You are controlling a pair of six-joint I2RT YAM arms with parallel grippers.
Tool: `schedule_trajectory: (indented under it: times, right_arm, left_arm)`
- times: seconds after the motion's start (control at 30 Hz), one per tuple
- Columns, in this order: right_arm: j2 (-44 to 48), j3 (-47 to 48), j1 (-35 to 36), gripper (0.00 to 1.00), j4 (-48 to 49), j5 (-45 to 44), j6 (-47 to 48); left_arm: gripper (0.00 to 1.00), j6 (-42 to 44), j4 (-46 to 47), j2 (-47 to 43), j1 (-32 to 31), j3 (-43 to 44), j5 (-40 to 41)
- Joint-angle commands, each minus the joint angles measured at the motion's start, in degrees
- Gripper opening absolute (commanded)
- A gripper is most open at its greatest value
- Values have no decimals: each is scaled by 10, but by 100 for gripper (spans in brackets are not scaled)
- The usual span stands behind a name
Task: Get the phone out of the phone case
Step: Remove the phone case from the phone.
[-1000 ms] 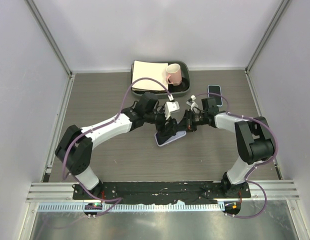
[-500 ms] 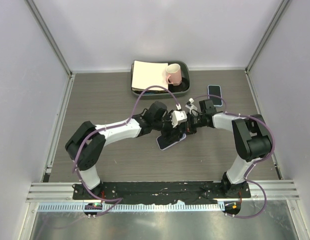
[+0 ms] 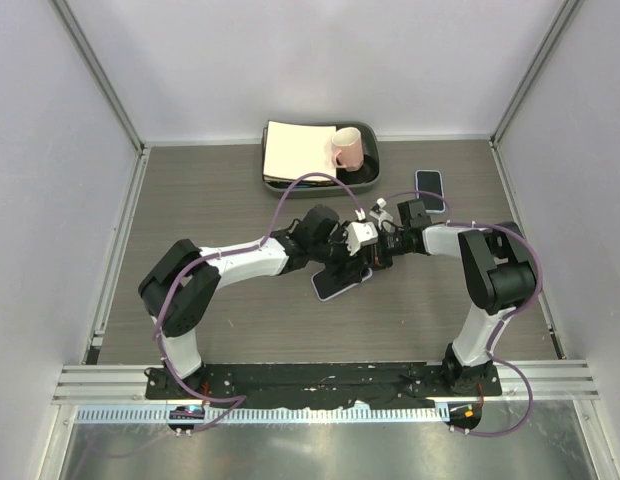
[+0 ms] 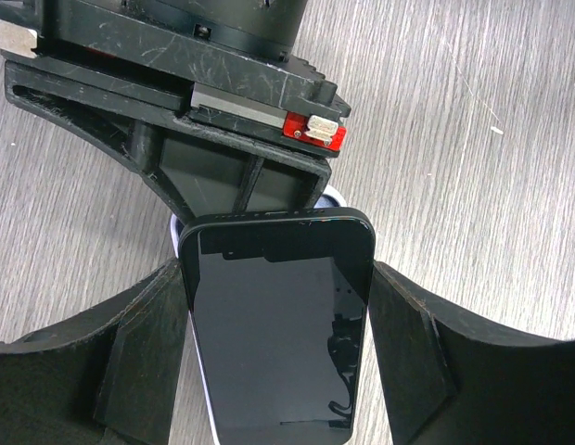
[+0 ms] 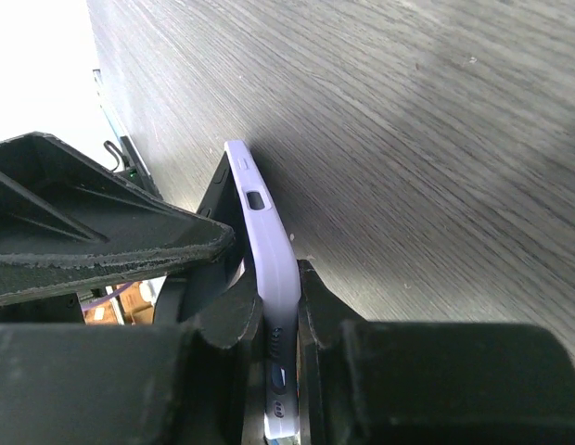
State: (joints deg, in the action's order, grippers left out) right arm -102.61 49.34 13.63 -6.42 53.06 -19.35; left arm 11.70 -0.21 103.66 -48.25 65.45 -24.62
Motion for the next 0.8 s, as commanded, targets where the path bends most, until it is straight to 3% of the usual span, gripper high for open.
schedule_trajectory:
  times: [0.0, 0.23, 0.6, 0.63, 0.77]
  right_arm:
    - [1, 17, 3, 1, 28, 43, 5]
    - [-9, 7, -3, 1, 46, 57, 3]
    - [-31, 2, -12, 1, 62, 73, -2]
    - [-31, 2, -11, 1, 61, 74, -2]
    - [-27, 1, -14, 1, 62, 78, -5]
  left_arm:
    - [52, 10, -2, 9, 0, -6, 20]
    - [70, 24, -7, 8, 0, -16, 26]
    - [86, 47, -11, -10, 1, -31, 33]
    - [91, 49, -14, -11, 2, -31, 33]
    - [92, 53, -21, -11, 4, -31, 30]
